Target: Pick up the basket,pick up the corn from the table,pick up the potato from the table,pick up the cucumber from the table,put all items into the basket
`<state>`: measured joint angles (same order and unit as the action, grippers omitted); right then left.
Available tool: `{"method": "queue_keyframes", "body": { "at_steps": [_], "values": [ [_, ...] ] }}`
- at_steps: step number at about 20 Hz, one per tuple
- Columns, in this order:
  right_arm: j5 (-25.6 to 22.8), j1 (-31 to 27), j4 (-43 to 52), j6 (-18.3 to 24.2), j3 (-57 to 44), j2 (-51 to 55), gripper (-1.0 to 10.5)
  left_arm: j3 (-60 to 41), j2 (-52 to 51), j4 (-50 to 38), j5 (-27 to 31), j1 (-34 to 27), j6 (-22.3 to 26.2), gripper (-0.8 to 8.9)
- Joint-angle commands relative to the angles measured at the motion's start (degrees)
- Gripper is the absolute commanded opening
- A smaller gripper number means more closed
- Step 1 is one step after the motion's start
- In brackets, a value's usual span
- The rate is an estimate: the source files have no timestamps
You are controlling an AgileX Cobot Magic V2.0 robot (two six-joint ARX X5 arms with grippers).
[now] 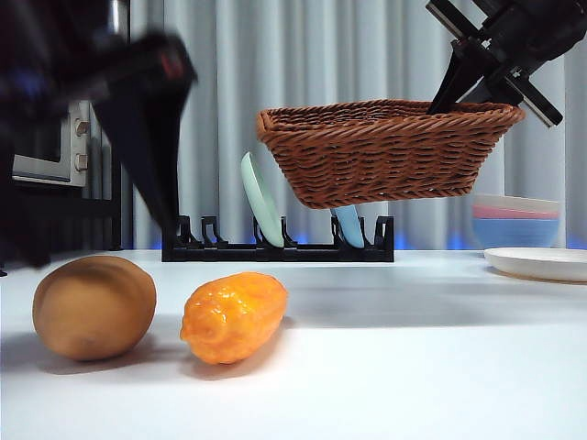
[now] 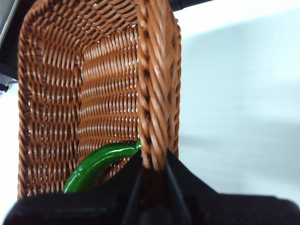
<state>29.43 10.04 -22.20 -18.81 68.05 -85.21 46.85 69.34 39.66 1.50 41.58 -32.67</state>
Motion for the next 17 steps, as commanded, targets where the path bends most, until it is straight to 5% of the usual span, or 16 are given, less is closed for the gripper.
{"method": "queue_keyframes", "body": {
  "at_steps": [1,6,8,9,10,17],
  "values": [
    [0.66,0.02,1.22,0.28,0.7,0.13,-0.1,-2.01,2.84,-2.99,-0.02,-2.82,-1.84,5.94],
    [0.66,0.02,1.22,0.46,0.7,0.13,-0.1,-2.16,10.8,-9.25,-1.09,-6.05,-0.04,5.87],
    [0.63,0.02,1.22,0.46,0.7,0.13,-0.1,-2.16,12.41,-9.75,-1.09,-6.03,2.08,3.26],
    [0.61,0.02,1.22,0.46,0.7,0.13,-0.1,-2.16,12.52,-9.81,-0.22,-5.99,4.39,0.52],
    [0.5,0.02,1.2,0.46,0.7,0.13,-0.1,-2.16,12.48,-9.94,0.11,-5.88,5.73,0.03],
    [0.22,0.66,0.7,0.46,0.7,0.11,-0.1,1.14,-3.06,-4.02,-7.26,-4.42,6.21,-0.08]
  ]
}}
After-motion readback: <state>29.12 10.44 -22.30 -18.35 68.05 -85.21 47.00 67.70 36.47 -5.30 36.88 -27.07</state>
